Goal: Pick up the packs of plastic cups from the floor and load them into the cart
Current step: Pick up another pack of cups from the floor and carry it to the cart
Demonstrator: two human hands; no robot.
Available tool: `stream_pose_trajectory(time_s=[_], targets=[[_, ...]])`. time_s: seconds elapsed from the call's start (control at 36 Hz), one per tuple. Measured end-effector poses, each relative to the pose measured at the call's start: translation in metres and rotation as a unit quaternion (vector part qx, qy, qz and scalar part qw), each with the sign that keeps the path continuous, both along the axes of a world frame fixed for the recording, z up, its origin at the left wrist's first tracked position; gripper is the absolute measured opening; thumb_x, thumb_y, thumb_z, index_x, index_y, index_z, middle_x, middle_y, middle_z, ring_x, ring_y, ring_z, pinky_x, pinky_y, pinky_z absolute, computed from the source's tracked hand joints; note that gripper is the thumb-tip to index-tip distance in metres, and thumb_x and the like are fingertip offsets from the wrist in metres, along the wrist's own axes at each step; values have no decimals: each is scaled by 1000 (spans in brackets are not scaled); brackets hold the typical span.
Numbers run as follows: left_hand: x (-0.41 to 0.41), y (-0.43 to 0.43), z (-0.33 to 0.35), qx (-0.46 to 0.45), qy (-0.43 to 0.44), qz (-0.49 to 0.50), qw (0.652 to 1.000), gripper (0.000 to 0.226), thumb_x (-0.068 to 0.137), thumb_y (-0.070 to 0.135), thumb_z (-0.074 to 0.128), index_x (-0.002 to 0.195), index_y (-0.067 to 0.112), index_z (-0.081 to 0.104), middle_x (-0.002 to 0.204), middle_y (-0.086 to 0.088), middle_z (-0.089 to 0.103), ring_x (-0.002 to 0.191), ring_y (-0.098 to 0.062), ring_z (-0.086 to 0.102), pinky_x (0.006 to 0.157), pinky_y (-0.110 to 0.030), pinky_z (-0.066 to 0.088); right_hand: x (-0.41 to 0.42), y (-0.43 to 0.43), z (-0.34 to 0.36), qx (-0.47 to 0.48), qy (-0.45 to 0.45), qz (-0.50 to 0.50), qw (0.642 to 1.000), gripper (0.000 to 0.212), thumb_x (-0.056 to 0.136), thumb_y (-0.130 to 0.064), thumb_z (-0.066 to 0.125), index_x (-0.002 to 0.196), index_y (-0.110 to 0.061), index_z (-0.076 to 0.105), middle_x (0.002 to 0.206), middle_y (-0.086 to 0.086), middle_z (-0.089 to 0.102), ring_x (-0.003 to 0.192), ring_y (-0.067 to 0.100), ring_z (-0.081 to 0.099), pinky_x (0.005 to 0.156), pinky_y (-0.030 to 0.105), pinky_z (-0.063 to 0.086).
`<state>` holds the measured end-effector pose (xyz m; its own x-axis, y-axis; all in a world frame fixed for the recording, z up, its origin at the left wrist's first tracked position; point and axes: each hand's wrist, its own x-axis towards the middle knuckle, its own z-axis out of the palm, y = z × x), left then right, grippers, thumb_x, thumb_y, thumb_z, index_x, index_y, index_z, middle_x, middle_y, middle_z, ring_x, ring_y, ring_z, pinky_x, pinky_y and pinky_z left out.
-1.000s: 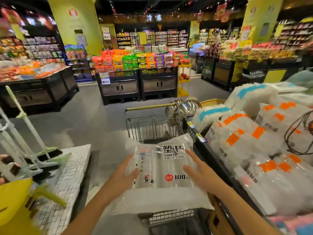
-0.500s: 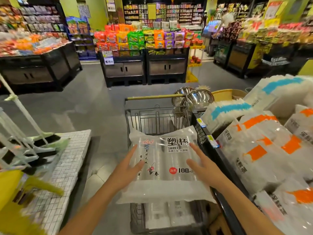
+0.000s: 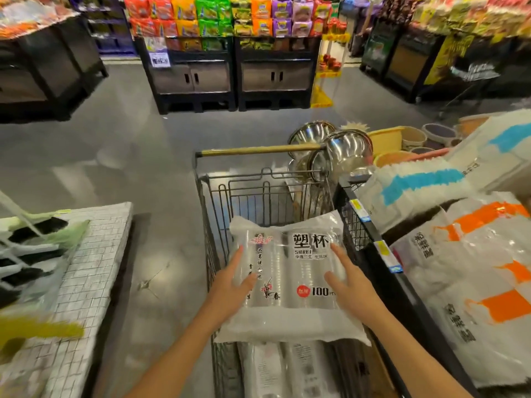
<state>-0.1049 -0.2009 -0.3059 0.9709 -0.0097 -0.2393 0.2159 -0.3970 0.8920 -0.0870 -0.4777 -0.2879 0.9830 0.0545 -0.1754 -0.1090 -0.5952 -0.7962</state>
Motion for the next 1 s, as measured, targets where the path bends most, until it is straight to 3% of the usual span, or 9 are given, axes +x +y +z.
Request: stream_pose_trajectory(time_s=[0.11, 0.19, 0.25, 0.42, 0.61, 0.72, 0.81, 0.92, 1.0], targets=[[32, 0, -48, 29, 20, 17, 999, 72, 97, 39, 57, 152, 49, 13, 136, 19, 33, 127, -2, 36, 101, -23, 30, 41, 1, -54, 1, 27, 3, 1000, 68, 97, -27, 56, 152, -50, 23, 144, -7, 48, 122, 6, 53, 103, 33, 46], [51, -2, -92, 52, 42, 36, 997, 73, 95, 42, 58, 152, 50, 13, 145, 8, 35, 126, 0, 30, 104, -26, 26, 68, 4, -97, 15, 54, -3, 998, 69, 97, -14, 55, 155, -37, 27, 135, -8, 52, 102, -13, 56, 81, 6, 43], [62, -5, -120, 55, 54, 50, 996, 72, 96, 40, 58, 152, 50, 14, 148, 13, 31, 130, 1, 25, 111, -28, 24, 81, 5, -129, 14, 68, -3, 998, 68, 96, -10, 54, 154, -36, 28, 126, -8, 56, 95, -12, 58, 72, 4, 44], [99, -9, -208, 69, 87, 61, 992, 72, 97, 35, 58, 153, 47, 15, 153, 10, 27, 144, -9, 21, 114, -32, 20, 112, 10, -218, 7, 110, -6, 994, 67, 100, -25, 50, 153, -50, 17, 147, -4, 38, 137, 12, 35, 114, 40, 33], [113, -16, -297, 57, 95, 96, 989, 67, 97, 28, 58, 151, 48, 22, 157, 7, 27, 144, -6, 22, 121, -45, 22, 130, 15, -305, 30, 140, -15, 990, 64, 100, -28, 47, 151, -54, 18, 159, -11, 25, 147, 18, 21, 118, 51, 27], [114, -17, -331, 71, 103, 103, 987, 66, 97, 39, 53, 149, 57, 16, 159, 14, 20, 147, -5, 16, 120, -48, 24, 139, 18, -348, 17, 126, 9, 992, 65, 103, -22, 46, 154, -48, 15, 158, -27, 15, 146, -1, 13, 124, 45, 14], [116, -15, -346, 98, 122, 89, 984, 64, 96, 52, 48, 148, 60, 11, 148, 22, 20, 144, -10, 20, 118, -50, 26, 141, 22, -368, -26, 106, 11, 994, 62, 102, -20, 45, 156, -35, 19, 160, -17, 21, 140, -11, 15, 121, 27, 19], [117, -14, -359, 101, 149, 71, 981, 64, 94, 63, 40, 144, 66, 2, 157, 7, 15, 146, -22, 17, 116, -58, 22, 143, 26, -383, -73, 117, 6, 990, 67, 101, -15, 45, 157, -35, 15, 163, -1, 22, 146, 5, 21, 121, 30, 20], [119, -13, -358, 105, 171, 60, 978, 64, 94, 61, 40, 143, 68, -2, 160, 3, 10, 148, -27, 16, 115, -62, 22, 142, 26, -377, -78, 154, 32, 984, 63, 105, -16, 37, 156, -37, 7, 165, -12, 8, 145, -4, 14, 105, -2, 3]])
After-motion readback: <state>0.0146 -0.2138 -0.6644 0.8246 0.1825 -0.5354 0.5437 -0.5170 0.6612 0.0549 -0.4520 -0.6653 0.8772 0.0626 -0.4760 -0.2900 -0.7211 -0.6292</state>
